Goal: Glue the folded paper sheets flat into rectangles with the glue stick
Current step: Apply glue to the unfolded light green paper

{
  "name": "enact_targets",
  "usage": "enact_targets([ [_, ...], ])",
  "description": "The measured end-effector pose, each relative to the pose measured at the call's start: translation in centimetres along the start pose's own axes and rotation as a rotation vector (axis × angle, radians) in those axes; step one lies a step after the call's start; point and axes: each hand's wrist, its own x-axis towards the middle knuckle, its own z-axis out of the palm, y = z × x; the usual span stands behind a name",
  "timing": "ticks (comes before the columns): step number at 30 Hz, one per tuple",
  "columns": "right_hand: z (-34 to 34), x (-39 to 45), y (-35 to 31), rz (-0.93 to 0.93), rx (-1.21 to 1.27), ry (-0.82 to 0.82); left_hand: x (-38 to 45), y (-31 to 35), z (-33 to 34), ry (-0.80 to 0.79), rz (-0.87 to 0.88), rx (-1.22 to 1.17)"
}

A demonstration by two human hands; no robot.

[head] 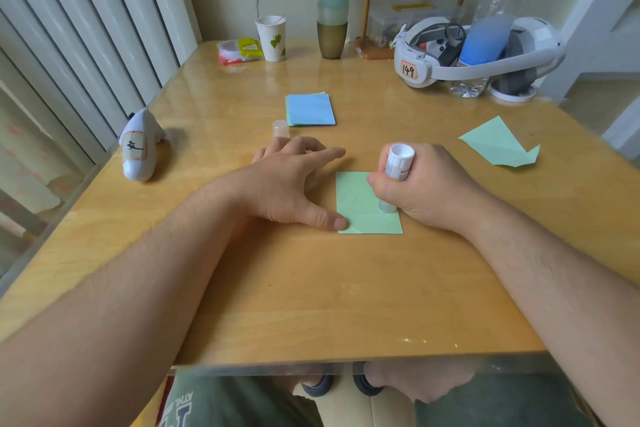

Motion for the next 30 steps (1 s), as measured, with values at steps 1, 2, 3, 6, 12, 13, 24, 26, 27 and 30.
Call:
enact_targets([
  [1,0.0,0.0,0.0,0.000,-0.004,0.001,0.0,0.0,0.0,0.000,0.001,0.000],
  [2,0.0,0.0,0.0,0.000,-0.007,0.004,0.0,0.0,0.0,0.000,0.003,0.001],
  [3,0.0,0.0,0.0,-0.002,-0.009,0.007,0.0,0.0,0.0,-0.001,0.006,0.004],
  [6,0.0,0.0,0.1,-0.009,-0.014,0.008,0.1,-0.3,0.0,-0.010,0.012,-0.022],
  [12,0.0,0.1,0.2,-0.015,-0.020,0.004,0.3,-0.6,-0.1,0.032,-0.033,-0.142],
  [13,-0.1,0.1,0.2,-0.014,-0.023,0.003,0.4,-0.6,0.0,0.037,-0.028,-0.118],
  [24,0.5,0.1,-0.7,-0.098,0.168,0.183,0.4,-0.3,0.1,0.043,-0.022,-0.082],
  [26,1.3,0.2,-1.2,-0.112,0.195,0.134,0.4,-0.3,0.0,0.029,-0.021,-0.081],
  [27,1.6,0.3,-1.3,-0.122,0.199,0.106,0.3,-0.4,-0.1,0.020,-0.019,-0.083],
  [30,2.0,0.4,-1.2,-0.146,0.167,0.042,0.3,-0.6,-0.4,-0.002,-0.039,-0.171],
])
